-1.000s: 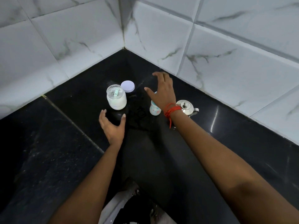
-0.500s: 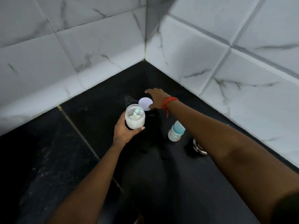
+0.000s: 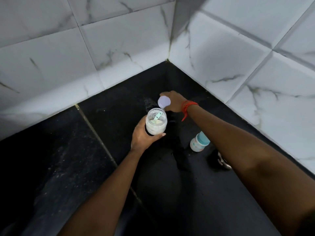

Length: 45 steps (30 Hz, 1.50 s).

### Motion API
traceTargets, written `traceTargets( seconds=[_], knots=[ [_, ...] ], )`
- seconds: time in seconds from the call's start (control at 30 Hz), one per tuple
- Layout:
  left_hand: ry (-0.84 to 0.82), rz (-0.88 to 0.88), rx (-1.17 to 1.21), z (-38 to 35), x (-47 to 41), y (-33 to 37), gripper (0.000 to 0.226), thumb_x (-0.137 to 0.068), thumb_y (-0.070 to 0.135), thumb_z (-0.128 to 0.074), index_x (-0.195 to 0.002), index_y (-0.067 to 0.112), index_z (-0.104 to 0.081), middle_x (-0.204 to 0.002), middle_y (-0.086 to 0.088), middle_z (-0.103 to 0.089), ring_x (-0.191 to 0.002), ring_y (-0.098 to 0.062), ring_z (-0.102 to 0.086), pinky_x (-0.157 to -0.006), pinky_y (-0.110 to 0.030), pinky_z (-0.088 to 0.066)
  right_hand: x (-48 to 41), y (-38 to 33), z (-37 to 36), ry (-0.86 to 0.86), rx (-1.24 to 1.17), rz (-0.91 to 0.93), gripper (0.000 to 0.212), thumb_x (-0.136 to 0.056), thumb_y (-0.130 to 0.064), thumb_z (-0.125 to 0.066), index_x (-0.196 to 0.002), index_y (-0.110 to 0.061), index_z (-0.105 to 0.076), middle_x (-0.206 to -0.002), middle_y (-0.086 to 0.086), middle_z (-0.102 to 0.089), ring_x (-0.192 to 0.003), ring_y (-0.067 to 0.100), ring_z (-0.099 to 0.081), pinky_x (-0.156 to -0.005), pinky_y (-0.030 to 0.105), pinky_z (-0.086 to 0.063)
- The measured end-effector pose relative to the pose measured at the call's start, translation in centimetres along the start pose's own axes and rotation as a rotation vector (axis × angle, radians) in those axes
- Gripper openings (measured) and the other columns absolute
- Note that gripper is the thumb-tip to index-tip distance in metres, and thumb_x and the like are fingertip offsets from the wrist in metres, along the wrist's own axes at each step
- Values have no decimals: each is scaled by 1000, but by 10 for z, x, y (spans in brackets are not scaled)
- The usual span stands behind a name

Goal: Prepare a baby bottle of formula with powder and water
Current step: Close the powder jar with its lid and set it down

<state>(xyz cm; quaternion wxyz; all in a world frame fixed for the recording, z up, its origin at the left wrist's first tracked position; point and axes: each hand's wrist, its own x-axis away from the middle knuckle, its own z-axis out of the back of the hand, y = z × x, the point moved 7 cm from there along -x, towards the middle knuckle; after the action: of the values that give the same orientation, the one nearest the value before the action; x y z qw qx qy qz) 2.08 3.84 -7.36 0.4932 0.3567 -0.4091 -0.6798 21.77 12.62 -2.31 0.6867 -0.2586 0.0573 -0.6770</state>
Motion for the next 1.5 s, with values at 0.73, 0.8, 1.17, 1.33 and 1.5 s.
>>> traceTargets(
  seconds=[0.73,0.8,1.17,1.33,1.5],
  knots=[
    [56,100,155,14,5,-11,95,-50,48,-101,-134,28,-63,-128,9,-71,-118,-10,-67,-99,-44,-60,89,-101,5,-138,174,308,80,-79,-24,-80,-150,-23,-44,-143,8,-48,-133,26,-45,-111,43,-39],
    [124,74,160,20,4,4,96,-47,51,-100,-133,25,-64,-127,8,-70,-118,-10,-67,-100,-42,-58,99,-113,23,-80,271,239,77,-81,-45,-76,-147,-21,-45,-136,10,-52,-123,26,-53,-101,39,-46],
    [-201,-38,333,39,-6,61,78,-49,34,-98,-121,25,-68,-112,14,-78,-107,-5,-73,-91,-25,-58,134,-136,74,-201,118,419,75,-82,-39,-80,-148,-34,-46,-155,-3,-44,-144,10,-34,-113,20,-23],
    [54,-1,339,50,-4,77,65,-52,26,-105,-110,21,-75,-102,11,-79,-97,-5,-74,-84,-28,-59,131,-135,80,117,-48,273,70,-82,-49,-75,-146,-33,-50,-143,-2,-54,-132,15,-50,-110,30,-39],
    [277,3,203,60,1,101,67,-54,37,-100,-113,34,-68,-90,26,-73,-90,3,-71,-85,-22,-59,150,-155,83,425,411,-18,82,-83,-82,-37,-123,-15,-61,-101,9,-64,-87,31,-66,-69,35,-50]
  ],
)
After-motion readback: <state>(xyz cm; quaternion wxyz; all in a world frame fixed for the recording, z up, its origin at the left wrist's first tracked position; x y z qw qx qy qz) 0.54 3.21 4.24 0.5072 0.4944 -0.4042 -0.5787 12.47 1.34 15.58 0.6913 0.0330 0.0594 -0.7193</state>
